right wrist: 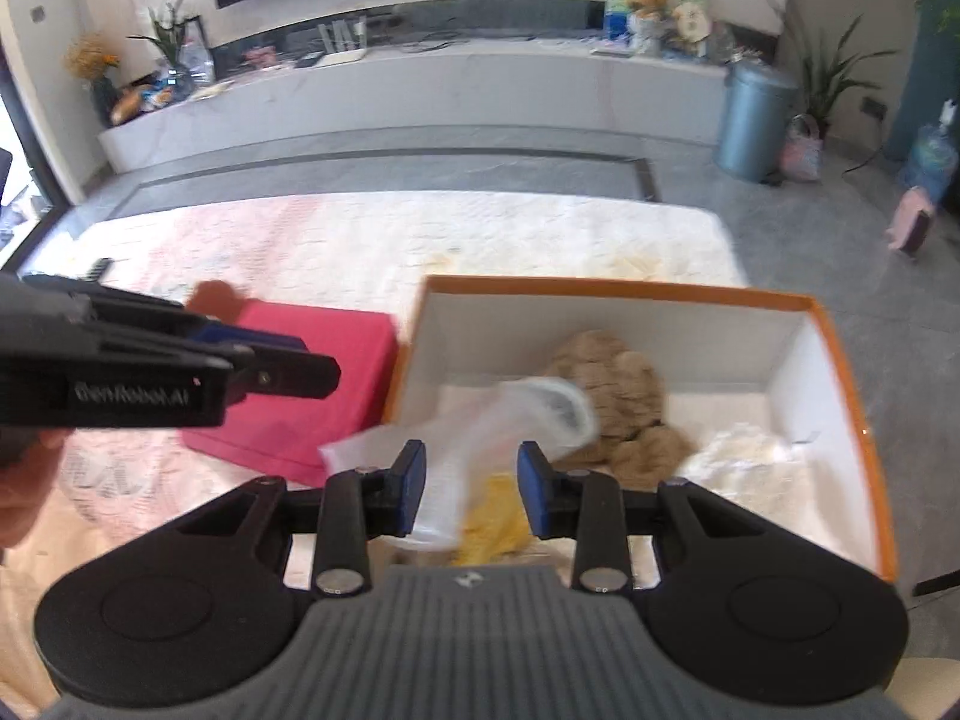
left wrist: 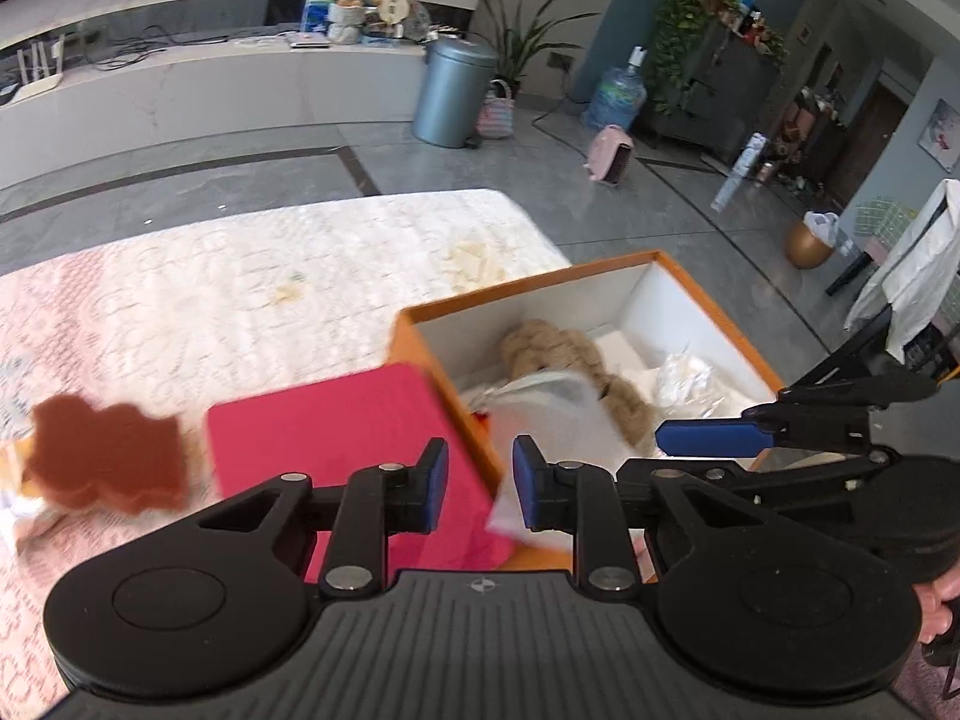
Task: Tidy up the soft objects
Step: 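Move both grippers back toward the brown sponge and wrapped snack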
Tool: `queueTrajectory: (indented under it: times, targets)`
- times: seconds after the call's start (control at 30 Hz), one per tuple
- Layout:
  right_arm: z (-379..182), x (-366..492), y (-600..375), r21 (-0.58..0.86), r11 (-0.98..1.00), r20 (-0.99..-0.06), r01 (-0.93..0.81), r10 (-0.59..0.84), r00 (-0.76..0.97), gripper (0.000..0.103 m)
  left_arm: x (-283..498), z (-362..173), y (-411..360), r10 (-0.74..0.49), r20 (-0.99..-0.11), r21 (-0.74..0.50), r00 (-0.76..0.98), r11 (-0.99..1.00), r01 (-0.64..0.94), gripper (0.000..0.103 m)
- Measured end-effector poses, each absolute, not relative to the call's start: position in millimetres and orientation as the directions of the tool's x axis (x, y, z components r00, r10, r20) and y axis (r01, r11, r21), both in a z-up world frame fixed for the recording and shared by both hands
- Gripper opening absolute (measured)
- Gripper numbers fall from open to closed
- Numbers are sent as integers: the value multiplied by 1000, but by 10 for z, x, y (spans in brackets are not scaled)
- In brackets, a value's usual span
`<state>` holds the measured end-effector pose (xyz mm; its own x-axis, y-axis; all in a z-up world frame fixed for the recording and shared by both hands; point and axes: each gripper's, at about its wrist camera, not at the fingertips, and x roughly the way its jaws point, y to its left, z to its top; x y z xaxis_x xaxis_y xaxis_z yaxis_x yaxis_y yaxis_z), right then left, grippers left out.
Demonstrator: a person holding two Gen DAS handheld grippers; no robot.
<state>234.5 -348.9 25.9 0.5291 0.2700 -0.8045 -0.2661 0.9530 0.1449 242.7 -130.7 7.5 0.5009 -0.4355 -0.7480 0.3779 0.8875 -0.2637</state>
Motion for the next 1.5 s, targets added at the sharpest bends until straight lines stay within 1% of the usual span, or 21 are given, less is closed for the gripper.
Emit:
queueTrajectory:
  times: [0.07, 0.23, 0.37, 0.5, 0.67, 0.73, 0.77, 0.8, 1.0, 1.13, 1.33, 1.5]
  targets:
    - [153, 2408, -3393, 132, 955, -828, -267, 254, 500, 24, 2381, 47, -1231, -409, -754, -240, 513, 900, 364, 29]
    - [-269, 2619, -3337, 106, 972, -896, -211, 186, 403, 24, 2279, 25, -971, -373, -753, -212, 542, 917, 337, 29]
    - [-478, 2681, -3394, 99, 980, -925, -170, 154, 347, 24, 2254, 2, -775, -350, -750, -208, 561, 930, 303, 29]
    - [-318, 2601, -3373, 72, 983, -908, -170, 135, 397, 24, 2189, -27, -602, -317, -739, -182, 594, 943, 277, 29]
    - [58, 2333, -3190, -13, 983, -833, -185, 92, 546, 26, 2032, -27, -338, -295, -702, -161, 649, 952, 259, 29]
    - [175, 2226, -3089, 2, 981, -800, -195, 118, 588, 27, 1967, -13, -160, -293, -677, -162, 675, 954, 251, 29]
    - [224, 2175, -3022, 17, 978, -783, -207, 142, 606, 30, 1936, -13, -92, -292, -667, -160, 686, 955, 251, 29]
    - [266, 2136, -2937, 29, 975, -767, -222, 164, 620, 30, 1910, -13, -31, -291, -657, -157, 696, 955, 251, 27]
    - [325, 2012, -2292, 55, 940, -692, -337, 279, 665, 30, 1836, -56, 363, -276, -631, -172, 725, 961, 216, 26]
    - [277, 2084, -1838, 56, 909, -694, -414, 334, 638, 30, 1813, -126, 667, -244, -636, -170, 732, 970, 176, 26]
    - [101, 2274, -1285, 54, 880, -714, -472, 364, 598, 32, 1811, -217, 1138, -193, -655, -151, 731, 981, 123, 26]
    - [-147, 2516, -916, 43, 864, -752, -501, 358, 553, 32, 1924, -349, 1368, -186, -676, -145, 713, 982, 118, 26]
